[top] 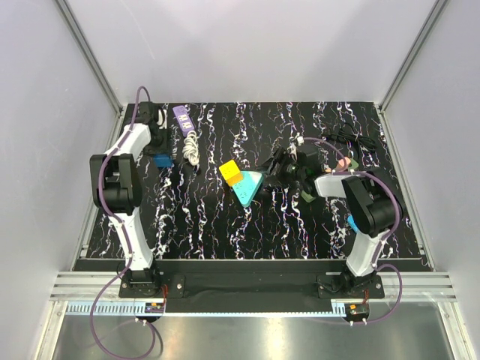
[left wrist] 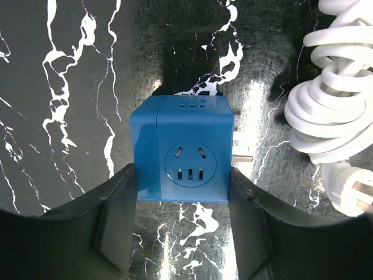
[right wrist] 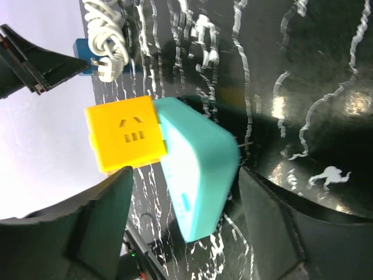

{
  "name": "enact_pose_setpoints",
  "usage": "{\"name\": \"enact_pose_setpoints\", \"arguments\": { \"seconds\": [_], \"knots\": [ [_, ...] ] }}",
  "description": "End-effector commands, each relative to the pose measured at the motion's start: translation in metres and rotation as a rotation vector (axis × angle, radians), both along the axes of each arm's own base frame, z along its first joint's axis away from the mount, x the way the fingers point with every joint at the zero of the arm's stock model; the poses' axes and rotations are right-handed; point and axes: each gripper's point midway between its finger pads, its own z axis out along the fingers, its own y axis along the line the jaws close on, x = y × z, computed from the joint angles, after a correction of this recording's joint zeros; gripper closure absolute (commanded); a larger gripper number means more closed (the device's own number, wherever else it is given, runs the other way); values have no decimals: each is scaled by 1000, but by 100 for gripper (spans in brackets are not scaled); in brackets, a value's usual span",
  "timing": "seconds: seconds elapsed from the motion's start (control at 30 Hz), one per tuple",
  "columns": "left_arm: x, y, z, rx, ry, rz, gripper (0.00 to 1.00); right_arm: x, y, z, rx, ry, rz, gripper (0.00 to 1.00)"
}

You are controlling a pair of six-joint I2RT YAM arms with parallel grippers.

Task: Insert the plug

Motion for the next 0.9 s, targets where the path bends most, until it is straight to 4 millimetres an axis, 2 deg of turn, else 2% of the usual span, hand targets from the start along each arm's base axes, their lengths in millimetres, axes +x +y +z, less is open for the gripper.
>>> {"name": "enact_pose_setpoints", "arguments": {
  "seconds": [0.0,0.03,0.07,0.1,0.13,0.17,0.2,0.23,0.27,0.3,0.33,0.4,0.43,0.47,0.57,0.73,0.8,0.83,0.87],
  "knots": [
    [-10,-16,6,-87,-8,-36,95,2,-10,28,-122,-74,14,13],
    [-12,-16,16,-83,-26,-55,98,4,-12,36,-136,-95,14,8],
    [-16,-19,19,-92,-30,-62,100,4,-14,49,-156,-137,19,5],
    [-23,-25,19,-121,-25,-73,100,4,-17,53,-176,-138,16,2],
    [-27,-29,33,-138,-54,-83,100,3,-18,67,-187,-193,38,2],
    [-32,-35,38,-159,-60,-97,100,2,-17,75,-189,-223,59,1],
    [-42,-44,40,-204,-55,-121,100,-2,-13,83,-183,-250,96,1],
    [-49,-52,61,-242,-92,-122,100,-1,-11,96,-184,-297,113,1],
    [-58,-68,70,-304,-103,-158,100,-3,-10,109,-199,-367,142,1],
    [-70,-74,71,-326,-95,-169,100,-5,-6,120,-197,-424,169,1],
    [-81,-88,91,-341,-136,-207,100,-11,-3,138,-195,-495,192,2],
    [-103,-103,99,-381,-133,-259,100,-25,14,151,-259,-656,276,1],
    [-116,-113,113,-397,-150,-285,100,-32,22,157,-282,-720,309,0],
    [-127,-121,116,-433,-140,-307,100,-41,32,162,-321,-808,367,0],
    [-155,-144,138,-495,-156,-380,100,-55,46,169,-325,-904,447,1],
    [-199,-187,165,-638,-154,-518,100,-95,77,190,-286,-1100,553,0],
    [-209,-197,172,-672,-151,-551,100,-104,84,192,-293,-1132,599,0],
    [-214,-204,175,-681,-148,-574,100,-113,94,189,-303,-1159,643,0],
    [-217,-207,177,-684,-147,-582,100,-113,95,184,-330,-1150,657,0]
  ]
}}
